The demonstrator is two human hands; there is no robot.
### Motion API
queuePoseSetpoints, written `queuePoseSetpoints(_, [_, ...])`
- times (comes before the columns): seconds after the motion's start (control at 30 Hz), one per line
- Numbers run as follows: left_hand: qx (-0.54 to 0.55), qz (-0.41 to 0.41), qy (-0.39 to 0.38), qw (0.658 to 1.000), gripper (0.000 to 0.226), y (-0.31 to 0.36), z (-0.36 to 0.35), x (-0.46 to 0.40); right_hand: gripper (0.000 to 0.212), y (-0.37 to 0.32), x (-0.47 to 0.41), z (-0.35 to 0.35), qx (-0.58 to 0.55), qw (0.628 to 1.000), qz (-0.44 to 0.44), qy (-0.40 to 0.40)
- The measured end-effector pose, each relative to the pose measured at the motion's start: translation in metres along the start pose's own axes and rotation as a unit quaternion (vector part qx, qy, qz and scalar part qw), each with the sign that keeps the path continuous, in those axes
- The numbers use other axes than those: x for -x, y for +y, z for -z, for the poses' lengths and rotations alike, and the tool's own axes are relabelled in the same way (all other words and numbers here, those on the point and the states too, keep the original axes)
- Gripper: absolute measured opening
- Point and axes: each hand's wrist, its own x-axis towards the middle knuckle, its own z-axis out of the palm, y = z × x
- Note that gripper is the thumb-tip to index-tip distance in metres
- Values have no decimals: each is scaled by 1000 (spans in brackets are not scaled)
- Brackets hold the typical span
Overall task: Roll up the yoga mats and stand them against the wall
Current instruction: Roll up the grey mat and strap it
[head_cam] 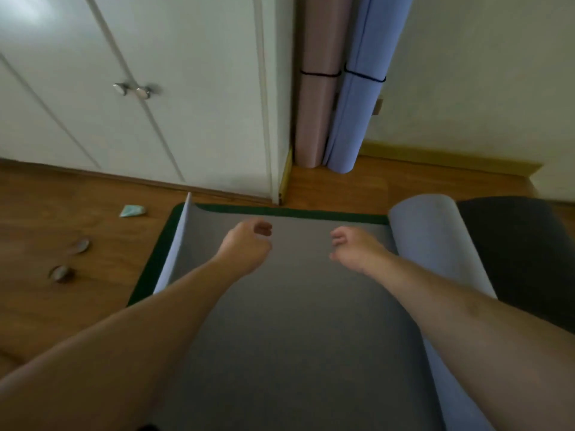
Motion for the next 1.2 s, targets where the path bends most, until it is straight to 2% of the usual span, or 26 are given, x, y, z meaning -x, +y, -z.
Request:
queuePoseSetpoints(0.1, [-111,72,15,991,53,-88,27,55,63,4,30,-83,26,997,-16,-74])
queuePoseSetpoints(0.2, [-233,144,58,960,65,-160,56,80,58,-6,46,-151,9,994,-6,-108])
queuePoseSetpoints(0.27, [-263,193,108,939,70,-189,71,84,55,-20,50,-188,6,991,6,-136])
queuePoseSetpoints(0.33, [-246,267,125,923,74,-212,83,78,54,-37,48,-219,0,987,6,-161])
queuePoseSetpoints(0.4, [-240,311,86,916,57,-229,89,69,53,-54,44,-243,-4,983,4,-181])
queuePoseSetpoints(0.5, [-246,281,22,927,14,-222,87,57,53,-74,42,-259,-5,981,12,-191])
queuePoseSetpoints(0.53, [-209,260,15,943,10,-208,83,53,56,-79,43,-259,-14,981,13,-195])
queuePoseSetpoints(0.6, [-57,239,3,969,14,-169,70,46,63,-90,52,-249,-71,973,11,-221])
queuePoseSetpoints(0.67, [82,221,-16,972,16,-132,57,40,62,-95,63,-227,-149,957,13,-248])
queuePoseSetpoints(0.77, [173,197,-30,965,17,-91,45,36,53,-81,78,-172,-319,913,-6,-254])
queuePoseSetpoints(0.83, [214,176,-59,959,18,-67,37,39,55,-61,92,-128,-395,881,-15,-261])
queuePoseSetpoints(0.87, [223,161,-84,958,19,-54,30,44,54,-50,98,-109,-393,882,-13,-258])
queuePoseSetpoints(0.9, [220,140,-114,959,22,-42,19,49,49,-39,103,-92,-358,901,-2,-244])
queuePoseSetpoints(1.0, [126,42,-205,970,40,-13,-18,69,52,-9,111,-59,-162,980,6,-118])
queuePoseSetpoints(1.03, [55,-14,-232,971,55,-8,-30,74,53,2,113,-50,-132,988,-12,-85])
queuePoseSetpoints(1.07, [-61,-95,-245,963,77,-4,-40,78,55,15,114,-42,-121,990,-26,-73])
queuePoseSetpoints(1.1, [-209,-192,-237,929,100,-1,-48,79,55,28,114,-34,-107,991,-32,-76])
queuePoseSetpoints(1.13, [-346,-285,-217,867,117,4,-55,81,55,41,114,-26,-71,993,-30,-87])
queuePoseSetpoints(1.17, [-446,-351,-200,798,131,9,-61,83,55,55,113,-20,-34,994,-29,-102])
queuePoseSetpoints(1.2, [-505,-380,-203,748,141,15,-67,85,58,69,113,-15,-9,993,-34,-114])
